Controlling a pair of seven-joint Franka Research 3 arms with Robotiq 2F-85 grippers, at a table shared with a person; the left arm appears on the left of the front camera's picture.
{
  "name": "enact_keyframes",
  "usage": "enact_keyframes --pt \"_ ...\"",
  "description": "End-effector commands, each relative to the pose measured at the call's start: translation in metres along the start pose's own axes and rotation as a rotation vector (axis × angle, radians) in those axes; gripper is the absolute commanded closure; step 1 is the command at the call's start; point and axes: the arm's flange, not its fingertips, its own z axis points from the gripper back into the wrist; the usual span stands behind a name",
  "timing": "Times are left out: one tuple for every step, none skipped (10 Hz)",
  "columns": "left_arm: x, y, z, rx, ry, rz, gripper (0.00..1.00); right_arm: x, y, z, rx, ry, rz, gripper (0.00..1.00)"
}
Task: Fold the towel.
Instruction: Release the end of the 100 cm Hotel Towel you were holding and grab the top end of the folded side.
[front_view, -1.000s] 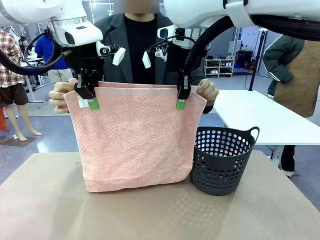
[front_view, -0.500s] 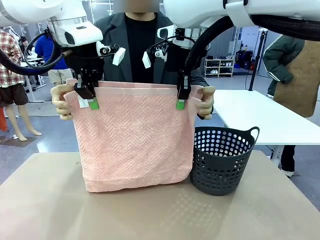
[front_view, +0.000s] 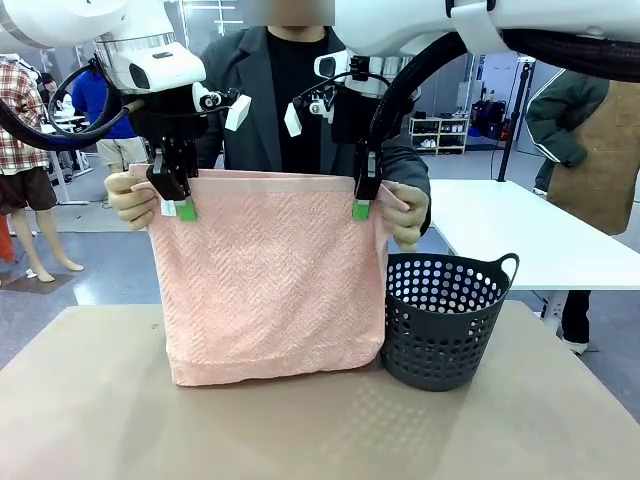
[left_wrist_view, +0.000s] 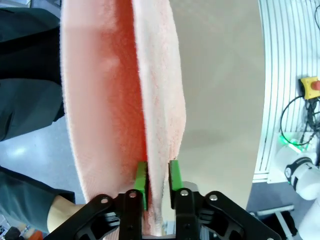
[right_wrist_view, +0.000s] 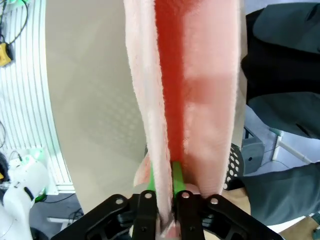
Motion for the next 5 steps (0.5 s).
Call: enact_keyframes --pt "-0.002 0.000 0.004 0.008 -0.003 -0.006 0.25 -0.004 0.001 0.004 -0.004 -0.004 -0.008 0.35" --pt "-0.002 -0.001 0.006 0.011 -0.002 -0.014 0.06 -0.005 0.001 0.007 -0.010 -0.001 -0.014 0.31" --pt "0.000 -0.002 0.011 0.014 -0.008 -0.026 0.00 -0.004 0.001 0.011 -0.020 0.001 -0.013 0.01" --pt "0.001 -0.004 0.017 0.022 -0.010 -0.028 0.00 -0.004 0.002 0.017 -0.033 -0.001 -0.015 0.41" --pt "0.001 -0.006 0.023 0.033 -0.008 -0.014 0.00 -0.004 0.004 0.023 -0.046 -0.003 -0.013 0.00"
